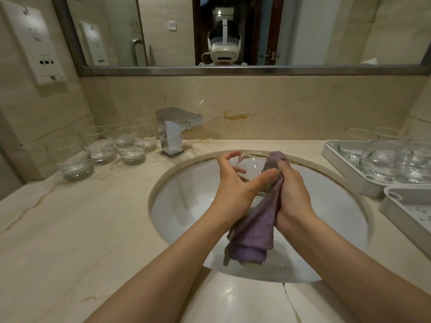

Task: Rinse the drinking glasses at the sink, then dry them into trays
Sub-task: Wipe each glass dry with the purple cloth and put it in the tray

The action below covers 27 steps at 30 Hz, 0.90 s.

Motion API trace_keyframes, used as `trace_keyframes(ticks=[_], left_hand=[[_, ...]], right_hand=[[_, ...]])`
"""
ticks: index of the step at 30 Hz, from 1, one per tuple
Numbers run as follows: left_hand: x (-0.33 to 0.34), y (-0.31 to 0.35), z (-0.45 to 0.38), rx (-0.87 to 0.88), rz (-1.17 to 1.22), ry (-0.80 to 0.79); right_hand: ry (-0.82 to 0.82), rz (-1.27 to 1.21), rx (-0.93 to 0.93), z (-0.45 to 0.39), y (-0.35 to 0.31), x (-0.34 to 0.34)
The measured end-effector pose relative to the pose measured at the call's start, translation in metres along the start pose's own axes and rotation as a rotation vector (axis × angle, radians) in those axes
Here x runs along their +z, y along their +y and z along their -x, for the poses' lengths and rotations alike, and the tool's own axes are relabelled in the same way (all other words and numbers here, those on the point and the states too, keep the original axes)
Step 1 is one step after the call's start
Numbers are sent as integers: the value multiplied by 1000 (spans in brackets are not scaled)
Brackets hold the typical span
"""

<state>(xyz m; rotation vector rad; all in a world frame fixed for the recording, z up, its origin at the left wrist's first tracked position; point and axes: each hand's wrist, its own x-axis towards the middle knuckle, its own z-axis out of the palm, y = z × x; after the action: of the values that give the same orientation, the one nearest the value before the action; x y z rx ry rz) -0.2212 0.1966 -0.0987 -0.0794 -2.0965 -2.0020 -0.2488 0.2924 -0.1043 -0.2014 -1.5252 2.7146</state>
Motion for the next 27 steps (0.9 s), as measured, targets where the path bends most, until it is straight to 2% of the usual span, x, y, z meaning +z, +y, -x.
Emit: trace_keyframes(ticks=[2, 3, 7, 9, 11, 16, 18, 21, 24, 27], left_hand=[[-1, 0, -2, -23, 32, 49], [-2, -1, -3, -50, 68, 91], [-3, -2, -6, -165, 245, 254], [1, -1, -2, -167, 260, 216], [6, 0, 3, -157, 231, 168], [11, 0, 7, -92, 160, 46], [9, 2, 6, -63, 104, -5], [4, 5, 5, -80, 16, -42], [0, 3, 4, -35, -46, 25], [1, 0, 1, -14, 86, 118]], right_hand=[[-6, 61, -82, 7, 1, 4], [-16, 132, -179, 12, 2, 7], [-164, 614, -823, 25, 20, 12], [-147, 672, -981, 21, 23, 8], [-71, 582, -939, 14, 17, 4], [-13, 175, -332, 7, -6, 2], [-6, 91, -213, 4, -8, 3], [24, 38, -151, 2, -7, 4], [29, 75, -163, 4, -9, 5], [-50, 232, -380, 13, -6, 7]])
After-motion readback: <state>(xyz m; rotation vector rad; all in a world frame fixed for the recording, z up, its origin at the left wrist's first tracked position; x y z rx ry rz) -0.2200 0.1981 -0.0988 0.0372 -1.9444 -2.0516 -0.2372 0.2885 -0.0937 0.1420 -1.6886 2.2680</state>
